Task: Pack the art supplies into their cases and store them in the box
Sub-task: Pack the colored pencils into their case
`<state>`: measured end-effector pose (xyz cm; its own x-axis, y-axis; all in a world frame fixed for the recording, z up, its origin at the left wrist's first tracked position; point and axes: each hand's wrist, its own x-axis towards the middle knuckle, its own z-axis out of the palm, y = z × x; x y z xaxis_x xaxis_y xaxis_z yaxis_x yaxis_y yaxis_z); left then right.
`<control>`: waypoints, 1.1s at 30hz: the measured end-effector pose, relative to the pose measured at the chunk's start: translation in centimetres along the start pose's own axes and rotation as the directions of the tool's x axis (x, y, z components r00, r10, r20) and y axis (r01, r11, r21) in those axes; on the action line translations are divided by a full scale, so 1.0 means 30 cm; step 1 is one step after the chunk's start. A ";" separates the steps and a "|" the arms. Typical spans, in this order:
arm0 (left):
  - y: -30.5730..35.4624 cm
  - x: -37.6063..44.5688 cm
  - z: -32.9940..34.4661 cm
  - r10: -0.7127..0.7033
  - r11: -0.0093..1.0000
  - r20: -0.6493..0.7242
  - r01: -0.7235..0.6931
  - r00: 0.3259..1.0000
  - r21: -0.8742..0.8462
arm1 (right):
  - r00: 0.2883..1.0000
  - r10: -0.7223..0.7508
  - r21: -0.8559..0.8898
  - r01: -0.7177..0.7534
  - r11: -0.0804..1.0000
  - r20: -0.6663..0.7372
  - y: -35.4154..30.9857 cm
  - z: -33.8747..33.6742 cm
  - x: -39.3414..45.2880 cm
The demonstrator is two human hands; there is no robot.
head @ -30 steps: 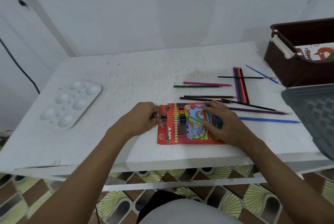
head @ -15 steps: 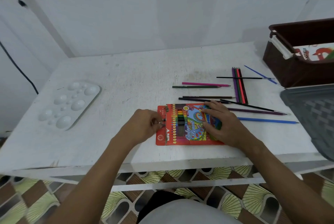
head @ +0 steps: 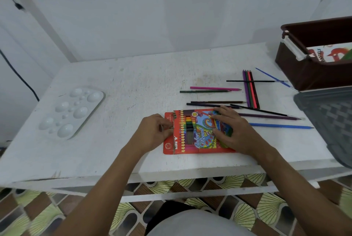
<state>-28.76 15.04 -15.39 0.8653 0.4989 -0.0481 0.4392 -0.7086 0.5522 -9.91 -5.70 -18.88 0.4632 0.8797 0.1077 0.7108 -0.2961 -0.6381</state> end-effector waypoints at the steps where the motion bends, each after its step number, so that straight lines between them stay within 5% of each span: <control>1: 0.006 -0.002 0.010 0.000 1.000 -0.003 0.000 1.000 -0.017 | 1.000 0.000 -0.001 0.000 1.000 0.000 0.002 0.000 0.000; 17: 0.020 -0.020 0.081 -0.056 0.996 -0.194 0.041 0.979 -0.083 | 1.000 -0.007 0.015 0.007 1.000 0.011 0.002 -0.001 -0.006; 33: -0.005 0.020 0.054 -0.078 0.996 -0.119 0.073 0.990 -0.041 | 1.000 -0.001 -0.023 0.001 1.000 -0.004 -0.002 0.006 0.000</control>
<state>-27.93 14.64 -16.86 0.7936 0.6084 0.0089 0.4910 -0.6489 0.5812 -10.05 -5.61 -18.98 0.4645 0.8786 0.1109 0.7233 -0.3041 -0.6199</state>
